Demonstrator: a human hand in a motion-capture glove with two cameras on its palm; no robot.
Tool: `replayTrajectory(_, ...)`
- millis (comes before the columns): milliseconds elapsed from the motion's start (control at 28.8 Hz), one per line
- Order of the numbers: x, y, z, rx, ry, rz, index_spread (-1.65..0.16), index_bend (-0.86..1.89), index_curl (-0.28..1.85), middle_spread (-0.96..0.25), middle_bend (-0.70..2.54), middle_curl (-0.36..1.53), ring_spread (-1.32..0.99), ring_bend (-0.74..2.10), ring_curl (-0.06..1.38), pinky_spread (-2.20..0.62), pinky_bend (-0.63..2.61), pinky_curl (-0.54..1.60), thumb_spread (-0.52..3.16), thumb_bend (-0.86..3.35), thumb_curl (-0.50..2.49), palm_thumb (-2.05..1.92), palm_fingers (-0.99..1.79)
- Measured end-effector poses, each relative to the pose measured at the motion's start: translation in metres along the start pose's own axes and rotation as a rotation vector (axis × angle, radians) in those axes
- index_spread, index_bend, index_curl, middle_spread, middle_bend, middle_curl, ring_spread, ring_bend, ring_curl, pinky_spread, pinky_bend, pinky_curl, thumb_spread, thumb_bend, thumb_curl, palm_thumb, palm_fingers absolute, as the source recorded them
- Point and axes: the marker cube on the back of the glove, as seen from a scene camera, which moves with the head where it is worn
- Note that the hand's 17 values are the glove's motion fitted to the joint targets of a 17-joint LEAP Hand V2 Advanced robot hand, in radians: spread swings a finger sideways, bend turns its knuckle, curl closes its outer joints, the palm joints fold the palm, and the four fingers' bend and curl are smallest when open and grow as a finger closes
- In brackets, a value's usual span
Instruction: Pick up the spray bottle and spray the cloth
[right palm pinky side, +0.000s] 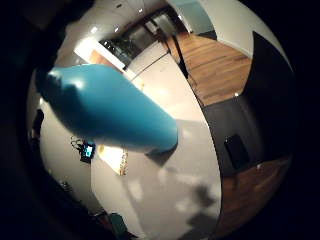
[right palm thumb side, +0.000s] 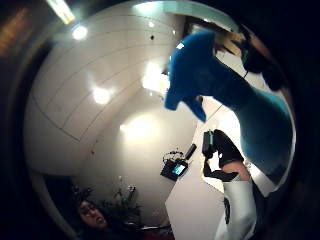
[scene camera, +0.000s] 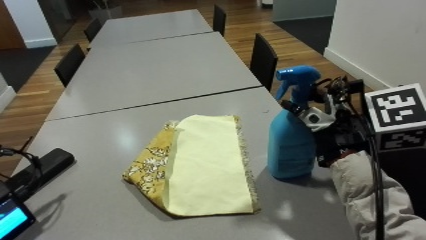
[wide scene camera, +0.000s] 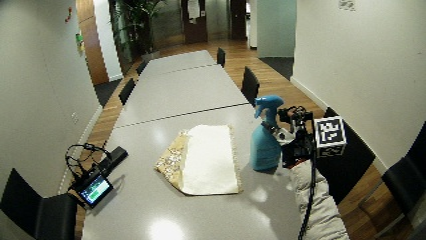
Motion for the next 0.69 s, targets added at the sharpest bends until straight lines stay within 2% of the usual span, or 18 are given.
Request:
replayTrajectory(35, 0.011, -0.002, 0.003, -0.028, 0.014, 0.009, -0.22, 0.41, 0.49, -0.08, 0.73, 0.47, -0.14, 0.6, 0.46, -0.11, 0.2, 0.36, 0.82, 0.14, 0.46, 0.84, 0.49)
replayTrajectory(104, 0.033, -0.004, 0.006, -0.088, 0.029, 0.022, -0.22, 0.41, 0.49, -0.07, 0.73, 0.47, -0.13, 0.55, 0.46, -0.07, 0.15, 0.34, 0.83, 0.12, 0.46, 0.84, 0.49)
replayTrajectory(174, 0.049, -0.001, 0.005, -0.139, 0.028, 0.031, -0.25, 0.35, 0.44, -0.07, 0.7, 0.44, -0.13, 0.52, 0.41, -0.06, 0.23, 0.32, 0.83, 0.09, 0.47, 0.83, 0.76)
replayTrajectory(243, 0.058, 0.006, 0.003, -0.156, 0.006, 0.033, -0.23, 0.37, 0.42, -0.06, 0.62, 0.42, -0.12, 0.46, 0.35, -0.07, 0.24, 0.28, 0.81, 0.08, 0.48, 0.84, 0.9)
replayTrajectory(417, 0.049, 0.018, -0.005, -0.036, 0.007, 0.028, -0.21, 0.35, 0.44, -0.05, 0.52, 0.41, -0.11, 0.45, 0.36, -0.1, 0.31, 0.32, 0.72, 0.07, 0.52, 0.92, 1.06)
replayTrajectory(556, 0.032, 0.002, -0.007, 0.058, 0.044, -0.025, -0.21, 0.34, 0.47, -0.04, 0.48, 0.42, -0.11, 0.44, 0.39, -0.11, 0.34, 0.37, 0.67, 0.04, 0.55, 0.93, 1.12)
replayTrajectory(695, 0.028, -0.009, -0.011, 0.085, 0.072, -0.045, -0.21, 0.31, 0.48, -0.03, 0.47, 0.43, -0.1, 0.46, 0.41, -0.1, 0.33, 0.39, 0.64, 0.02, 0.58, 0.95, 1.15)
